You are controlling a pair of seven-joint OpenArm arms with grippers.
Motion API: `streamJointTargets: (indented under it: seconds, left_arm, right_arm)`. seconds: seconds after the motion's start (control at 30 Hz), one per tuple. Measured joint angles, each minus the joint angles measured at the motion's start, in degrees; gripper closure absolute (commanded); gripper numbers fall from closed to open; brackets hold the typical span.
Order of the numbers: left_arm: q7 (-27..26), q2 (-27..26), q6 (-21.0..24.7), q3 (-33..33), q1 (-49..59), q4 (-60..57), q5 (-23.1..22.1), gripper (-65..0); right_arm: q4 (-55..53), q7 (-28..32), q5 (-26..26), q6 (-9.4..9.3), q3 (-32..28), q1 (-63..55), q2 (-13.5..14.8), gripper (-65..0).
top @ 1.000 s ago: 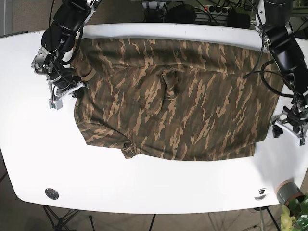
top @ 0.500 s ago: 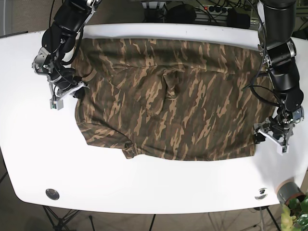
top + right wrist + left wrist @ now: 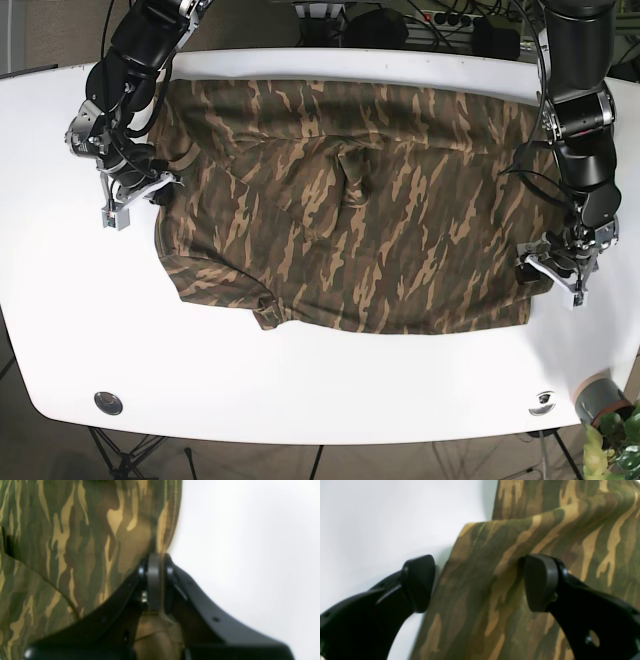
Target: Fold the T-shirt properly
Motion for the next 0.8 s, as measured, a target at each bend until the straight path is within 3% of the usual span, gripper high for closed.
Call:
streamJointTargets:
  seconds: [0.13, 0.2, 0.37, 0.4, 0.57, 0.8]
  left_arm:
    - [0.0, 0.3, -5.5, 0.0, -0.1, 0.0, 0.0, -50.7]
    - [0.0, 0.6, -6.5, 0.0, -0.1, 0.0, 0.0, -43.2]
    - [-0.2, 0.7, -6.8, 0.0, 0.3, 0.0, -0.1, -5.7]
    - [-1.0, 0.7, -6.8, 0.0, 0.5, 0.0, 0.0, -1.0]
    - [-5.6, 0.9, -6.9, 0.2, 1.4, -0.3, 0.2, 0.0]
    - [-4.2, 0.8, -7.0, 0.0, 1.4, 0.7, 0.1, 0.0]
  right_arm:
    - [0.0, 0.0, -0.1, 0.00, 0.0, 0.2, -0.1, -2.1]
    - [-0.1, -0.1, -0.2, 0.00, 0.0, 0.3, -0.1, -2.1]
    - [-0.1, -0.2, -0.2, 0.00, 0.0, 0.3, -0.1, -2.1]
    - [-0.1, -0.2, -0.2, 0.00, 0.0, 0.3, -0.1, -2.1]
    - [-0.1, -0.2, -0.2, 0.00, 0.0, 0.3, -0.1, -2.1]
    - [0.3, -0.3, -0.2, 0.00, 0.0, 0.3, -0.2, -2.1]
